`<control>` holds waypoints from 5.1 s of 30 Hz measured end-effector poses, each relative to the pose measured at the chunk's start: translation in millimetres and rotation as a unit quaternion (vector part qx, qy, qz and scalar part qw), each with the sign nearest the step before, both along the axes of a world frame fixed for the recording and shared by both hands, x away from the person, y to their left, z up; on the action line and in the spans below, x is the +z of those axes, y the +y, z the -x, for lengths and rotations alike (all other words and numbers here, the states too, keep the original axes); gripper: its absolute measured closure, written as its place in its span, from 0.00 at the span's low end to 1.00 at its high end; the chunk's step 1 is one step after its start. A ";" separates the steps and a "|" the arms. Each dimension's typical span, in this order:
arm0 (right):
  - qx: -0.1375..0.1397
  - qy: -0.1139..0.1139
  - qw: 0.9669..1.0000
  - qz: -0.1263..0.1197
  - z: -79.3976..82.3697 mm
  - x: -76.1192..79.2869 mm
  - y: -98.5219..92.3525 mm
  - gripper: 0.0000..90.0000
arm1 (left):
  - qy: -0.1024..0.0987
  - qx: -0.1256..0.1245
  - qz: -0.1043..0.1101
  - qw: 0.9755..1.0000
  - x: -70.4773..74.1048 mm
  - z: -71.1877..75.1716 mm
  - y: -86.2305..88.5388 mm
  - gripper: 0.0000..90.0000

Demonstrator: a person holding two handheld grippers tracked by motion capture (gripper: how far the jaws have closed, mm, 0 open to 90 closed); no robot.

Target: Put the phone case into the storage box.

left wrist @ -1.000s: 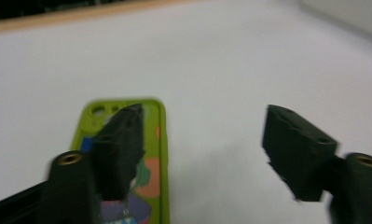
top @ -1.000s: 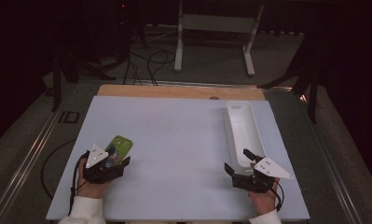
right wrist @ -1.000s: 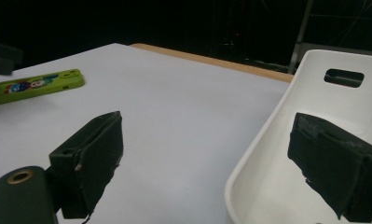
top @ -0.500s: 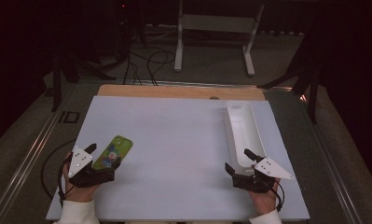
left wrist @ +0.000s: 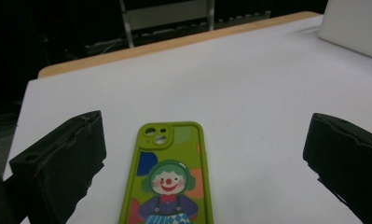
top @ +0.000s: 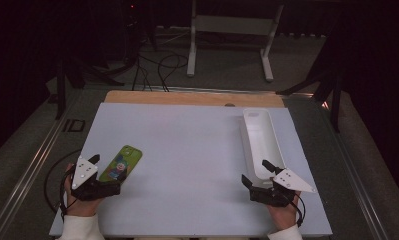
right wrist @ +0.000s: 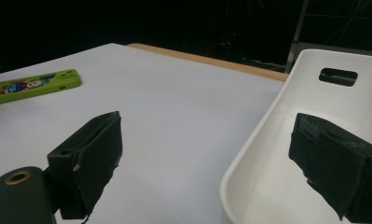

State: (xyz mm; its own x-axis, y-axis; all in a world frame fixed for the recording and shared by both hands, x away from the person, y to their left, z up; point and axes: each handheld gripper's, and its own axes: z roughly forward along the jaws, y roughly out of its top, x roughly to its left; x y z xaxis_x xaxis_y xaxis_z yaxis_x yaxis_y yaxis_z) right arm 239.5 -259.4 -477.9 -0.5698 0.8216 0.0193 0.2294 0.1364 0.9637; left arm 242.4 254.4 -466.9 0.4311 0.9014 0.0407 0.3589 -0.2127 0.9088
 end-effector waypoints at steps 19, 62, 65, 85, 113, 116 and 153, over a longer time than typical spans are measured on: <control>-0.010 -0.002 1.000 0.000 -0.2 0.7 -3.9 0.11 | 0.073 0.016 -0.022 0.997 -10.6 -18.6 3.0 0.00; -0.015 -0.003 1.000 0.000 -0.5 1.6 -4.9 0.11 | 0.212 0.028 -0.060 0.975 -43.8 -60.8 4.6 0.00; -0.014 -0.003 1.000 0.000 -0.5 1.7 -4.9 0.11 | 0.221 0.028 -0.063 0.973 -45.9 -62.1 4.3 0.00; -0.015 -0.002 1.000 0.001 -0.5 1.6 -4.3 0.11 | 0.248 0.036 -0.079 0.965 -52.4 -65.8 4.5 0.04; -0.014 -0.003 1.000 0.002 -1.1 2.1 -3.1 0.11 | 0.242 0.021 -0.089 0.966 -48.3 -61.6 1.8 0.18; -0.015 -0.002 1.000 0.001 -1.1 2.2 -3.4 0.11 | 0.238 0.023 -0.094 0.966 -47.4 -60.7 0.5 0.18; -0.001 0.012 1.000 -0.003 -3.6 3.8 -0.3 0.11 | 0.104 -0.007 -0.076 0.992 10.1 -50.5 -32.1 0.18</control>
